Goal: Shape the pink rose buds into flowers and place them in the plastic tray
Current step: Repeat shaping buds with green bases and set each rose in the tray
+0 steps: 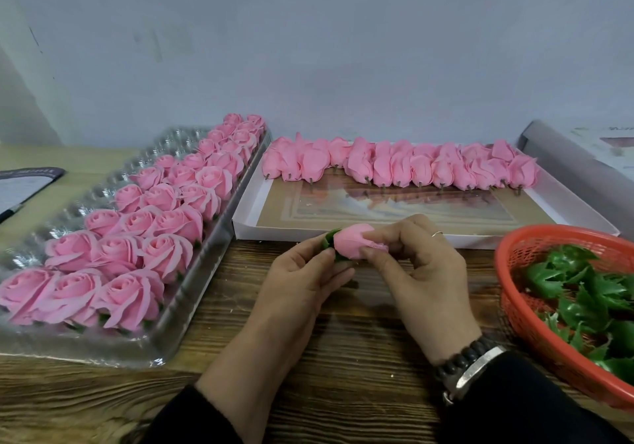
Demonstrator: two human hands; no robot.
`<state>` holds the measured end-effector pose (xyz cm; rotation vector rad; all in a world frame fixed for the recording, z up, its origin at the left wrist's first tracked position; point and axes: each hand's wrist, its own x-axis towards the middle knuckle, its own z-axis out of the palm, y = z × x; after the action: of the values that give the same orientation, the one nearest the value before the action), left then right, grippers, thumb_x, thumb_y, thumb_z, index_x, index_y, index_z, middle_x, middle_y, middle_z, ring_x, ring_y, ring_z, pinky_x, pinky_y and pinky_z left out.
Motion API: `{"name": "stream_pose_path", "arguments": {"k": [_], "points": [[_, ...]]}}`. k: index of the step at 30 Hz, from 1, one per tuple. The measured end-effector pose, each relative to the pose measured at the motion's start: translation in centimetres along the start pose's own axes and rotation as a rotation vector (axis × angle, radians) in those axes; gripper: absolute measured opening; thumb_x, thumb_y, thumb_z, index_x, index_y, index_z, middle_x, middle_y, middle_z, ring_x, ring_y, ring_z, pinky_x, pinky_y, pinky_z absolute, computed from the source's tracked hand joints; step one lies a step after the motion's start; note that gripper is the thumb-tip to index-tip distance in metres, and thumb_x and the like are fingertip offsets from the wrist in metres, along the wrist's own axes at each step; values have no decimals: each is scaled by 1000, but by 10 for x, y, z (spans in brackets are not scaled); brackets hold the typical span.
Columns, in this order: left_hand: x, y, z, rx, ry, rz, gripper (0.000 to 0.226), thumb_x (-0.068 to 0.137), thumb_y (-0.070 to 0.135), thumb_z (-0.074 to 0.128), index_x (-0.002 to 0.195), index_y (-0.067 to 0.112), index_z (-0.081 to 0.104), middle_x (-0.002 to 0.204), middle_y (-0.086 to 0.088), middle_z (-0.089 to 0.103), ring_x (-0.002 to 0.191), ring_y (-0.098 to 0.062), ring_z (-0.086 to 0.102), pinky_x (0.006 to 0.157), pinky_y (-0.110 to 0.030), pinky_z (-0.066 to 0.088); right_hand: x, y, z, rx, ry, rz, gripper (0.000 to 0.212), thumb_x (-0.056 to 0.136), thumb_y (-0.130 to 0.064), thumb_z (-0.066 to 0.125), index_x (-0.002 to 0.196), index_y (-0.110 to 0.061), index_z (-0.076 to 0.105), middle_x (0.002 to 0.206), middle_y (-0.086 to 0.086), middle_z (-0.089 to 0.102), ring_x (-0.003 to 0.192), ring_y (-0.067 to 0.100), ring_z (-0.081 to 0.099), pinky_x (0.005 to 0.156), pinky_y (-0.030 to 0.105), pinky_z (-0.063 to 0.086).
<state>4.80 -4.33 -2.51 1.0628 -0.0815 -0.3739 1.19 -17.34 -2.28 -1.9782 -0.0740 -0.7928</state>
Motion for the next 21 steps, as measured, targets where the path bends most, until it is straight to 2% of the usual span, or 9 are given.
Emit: {"name": "stream_pose_path", "arguments": {"k": [8,12,17,19,21], "points": [[-4,1,4,140,-9,55,25,93,3,44,106,8,64,105,-15,70,95,-21,65,85,-27,53,1,0,-1,-56,-20,-30,16,75,1,73,76,-14,68,77,-10,52,77,-2,52,69,6,39],[-8,3,7,216,-51,62,28,93,0,42,101,14,65,102,-12,71,97,-19,66,87,-28,52,0,1,0,-48,-52,-27,17,75,1,72,76,-16,68,78,-12,53,78,0,53,69,7,40],[-10,3,7,379,-124,129,40,87,-13,43,111,13,62,105,-11,70,99,-17,66,83,-22,54,3,3,-2,-36,-42,-24,27,75,5,71,75,-21,65,77,-12,52,74,-2,52,67,6,39],[-10,4,6,486,-141,186,43,83,-16,49,108,17,62,101,-10,70,95,-16,66,80,-20,53,3,4,-3,-31,-42,-20,26,75,6,70,76,-19,65,76,-9,53,74,0,53,67,7,40],[-9,5,4,690,-103,278,43,81,-11,56,107,23,60,95,-3,69,89,-13,64,77,-17,50,3,2,-4,-28,-57,-35,23,75,6,70,77,-16,66,77,-7,53,75,1,53,68,7,40]]}}
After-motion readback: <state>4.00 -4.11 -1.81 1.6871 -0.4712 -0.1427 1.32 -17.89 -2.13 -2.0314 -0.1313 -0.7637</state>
